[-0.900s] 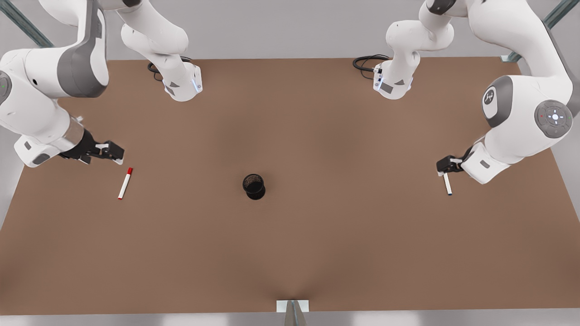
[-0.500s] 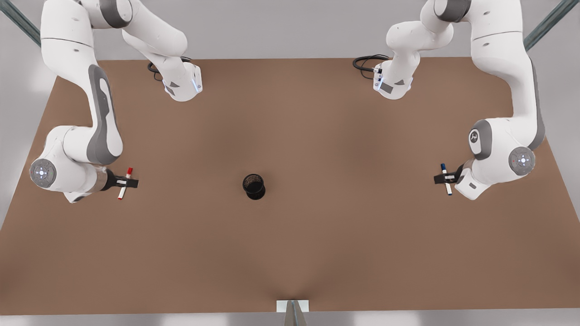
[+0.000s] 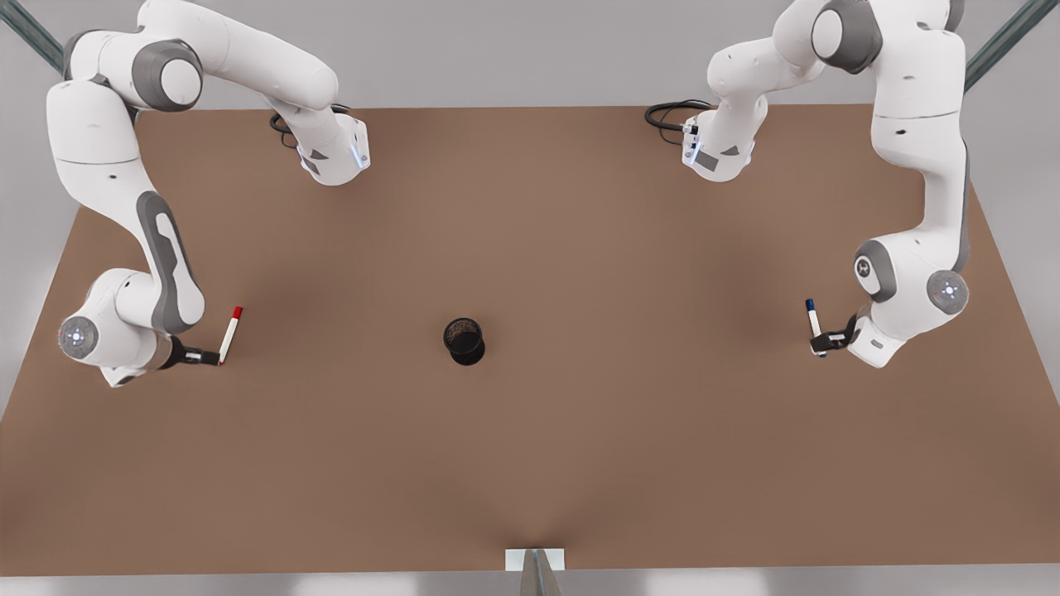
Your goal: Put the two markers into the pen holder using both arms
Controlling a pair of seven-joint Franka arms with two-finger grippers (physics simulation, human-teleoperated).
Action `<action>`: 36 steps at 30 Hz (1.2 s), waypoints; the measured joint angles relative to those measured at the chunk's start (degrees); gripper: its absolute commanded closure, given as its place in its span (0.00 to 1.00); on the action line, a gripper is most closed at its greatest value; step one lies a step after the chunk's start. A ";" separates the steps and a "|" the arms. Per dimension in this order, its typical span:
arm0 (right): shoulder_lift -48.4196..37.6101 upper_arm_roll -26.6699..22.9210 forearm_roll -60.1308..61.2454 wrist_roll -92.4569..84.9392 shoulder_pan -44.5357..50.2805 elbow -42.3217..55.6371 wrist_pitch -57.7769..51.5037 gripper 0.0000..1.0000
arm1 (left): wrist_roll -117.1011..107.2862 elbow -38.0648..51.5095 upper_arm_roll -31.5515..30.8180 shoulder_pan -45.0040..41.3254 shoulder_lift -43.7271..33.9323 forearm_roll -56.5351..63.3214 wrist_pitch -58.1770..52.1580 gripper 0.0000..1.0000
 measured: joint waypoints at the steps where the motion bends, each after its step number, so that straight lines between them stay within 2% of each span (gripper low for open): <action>1: -0.19 0.09 -0.41 -0.63 0.03 -0.95 0.61 0.01 | 0.82 -0.42 0.02 0.26 0.30 0.00 0.44 0.00; 3: -0.81 0.22 -1.09 -1.81 0.00 -2.82 1.64 0.10 | 2.51 -0.88 0.11 1.13 1.19 0.04 1.13 0.00; 5: -2.04 0.32 -1.79 -2.85 0.02 -5.29 2.66 0.27 | 4.25 -0.99 0.13 2.01 2.71 0.09 1.64 0.00; 8: -2.45 0.35 -2.32 -4.22 0.07 -6.22 3.79 0.40 | 6.54 -0.94 0.21 3.21 4.92 0.14 2.25 0.00; 12: -2.31 0.56 -2.60 -5.66 0.57 -6.75 4.55 0.43 | 9.05 -0.86 0.23 3.55 6.11 0.16 2.75 0.00; 21: -1.56 0.80 -2.65 -7.57 0.04 -7.77 5.84 0.52 | 12.97 -0.70 0.23 3.57 7.41 0.14 3.40 0.18; 23: -1.56 0.80 -2.55 -7.99 -0.26 -8.03 6.32 0.57 | 13.59 -0.57 0.23 3.57 7.72 0.13 3.46 0.20; 26: -1.60 0.80 -1.89 -9.04 -0.17 -8.13 6.59 0.72 | 14.39 -0.51 0.23 3.57 7.81 0.13 3.52 0.27; 28: -1.63 0.85 -1.66 -9.71 -0.11 -8.09 6.63 0.76 | 14.83 -0.50 0.23 3.57 7.82 0.15 3.52 0.35; 30: -1.73 0.89 -1.75 -10.09 0.04 -8.02 6.60 0.79 | 15.23 -0.50 0.23 3.57 7.82 0.16 3.53 0.36; 33: -2.09 2.30 -1.77 -10.44 -0.02 -6.11 5.80 0.79 | 15.76 -0.50 0.23 3.57 7.83 0.17 3.53 0.40; 36: -3.17 7.91 -1.61 -10.70 -0.47 2.45 2.22 0.79 | 16.20 -0.50 0.23 3.57 7.87 0.19 3.53 0.43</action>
